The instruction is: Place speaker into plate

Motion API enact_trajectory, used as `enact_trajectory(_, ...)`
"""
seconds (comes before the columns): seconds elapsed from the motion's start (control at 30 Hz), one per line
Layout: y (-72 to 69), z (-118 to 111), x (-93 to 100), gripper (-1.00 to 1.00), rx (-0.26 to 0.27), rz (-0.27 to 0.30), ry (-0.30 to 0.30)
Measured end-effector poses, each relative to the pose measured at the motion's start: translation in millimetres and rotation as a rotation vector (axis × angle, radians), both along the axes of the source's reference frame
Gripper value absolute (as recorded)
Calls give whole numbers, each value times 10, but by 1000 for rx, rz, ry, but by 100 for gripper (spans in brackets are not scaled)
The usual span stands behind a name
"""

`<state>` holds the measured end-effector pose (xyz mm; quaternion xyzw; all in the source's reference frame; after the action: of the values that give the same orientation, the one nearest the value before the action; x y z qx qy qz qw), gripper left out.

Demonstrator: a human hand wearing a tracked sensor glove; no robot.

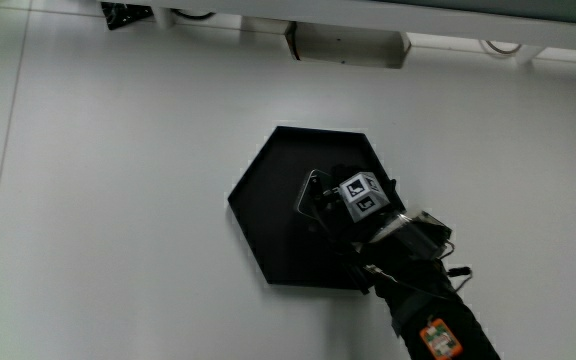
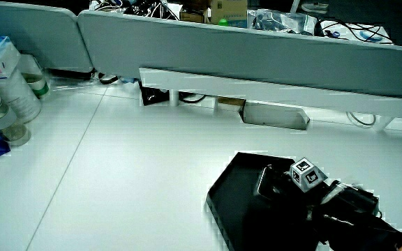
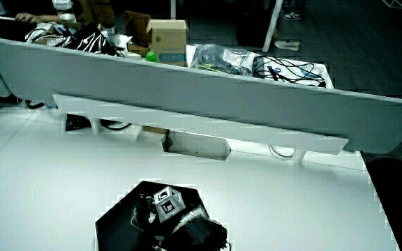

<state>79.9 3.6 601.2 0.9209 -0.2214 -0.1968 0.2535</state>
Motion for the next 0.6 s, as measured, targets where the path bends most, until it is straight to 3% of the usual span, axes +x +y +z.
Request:
enact_trajectory(0.17, -7, 218, -210, 0, -56, -11, 84)
enact_trajectory(0.4, 53, 513, -468, 0, -172, -24, 112)
enact_trajectory(0.6, 47, 562, -483, 0, -174, 6, 168)
